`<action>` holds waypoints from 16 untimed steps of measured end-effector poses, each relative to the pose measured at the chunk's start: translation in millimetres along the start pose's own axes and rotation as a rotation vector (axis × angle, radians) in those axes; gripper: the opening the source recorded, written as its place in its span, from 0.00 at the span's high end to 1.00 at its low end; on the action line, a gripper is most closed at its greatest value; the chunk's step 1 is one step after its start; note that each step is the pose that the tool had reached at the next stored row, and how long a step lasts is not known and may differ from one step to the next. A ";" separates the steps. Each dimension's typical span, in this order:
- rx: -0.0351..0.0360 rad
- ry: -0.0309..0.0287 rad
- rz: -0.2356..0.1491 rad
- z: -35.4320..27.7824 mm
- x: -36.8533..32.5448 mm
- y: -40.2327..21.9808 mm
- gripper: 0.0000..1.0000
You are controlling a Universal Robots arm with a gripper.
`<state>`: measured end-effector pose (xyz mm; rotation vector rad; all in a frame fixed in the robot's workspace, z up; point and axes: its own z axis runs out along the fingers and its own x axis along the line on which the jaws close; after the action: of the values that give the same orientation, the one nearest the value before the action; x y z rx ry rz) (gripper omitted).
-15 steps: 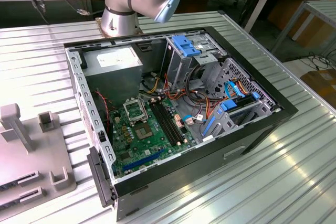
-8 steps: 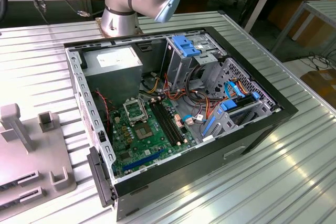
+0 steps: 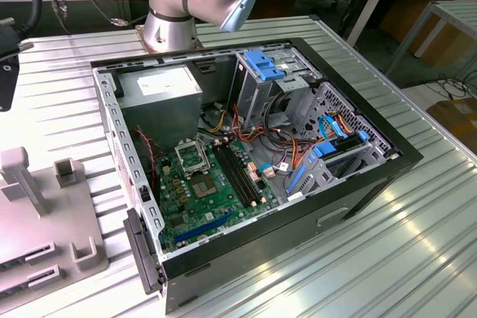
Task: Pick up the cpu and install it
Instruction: 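Pick up the cpu and move it towards the insertion slot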
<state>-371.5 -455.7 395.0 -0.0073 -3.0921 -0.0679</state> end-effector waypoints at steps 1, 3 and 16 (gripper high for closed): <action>0.0000 0.0000 0.000 -0.1 -0.9 0.0 0.54; 0.0001 0.0002 0.000 -0.6 -2.3 0.1 0.54; 0.0000 0.0031 0.000 -5.2 -16.0 0.3 0.54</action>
<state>-355.3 -455.6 399.5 -0.0076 -3.0890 -0.0677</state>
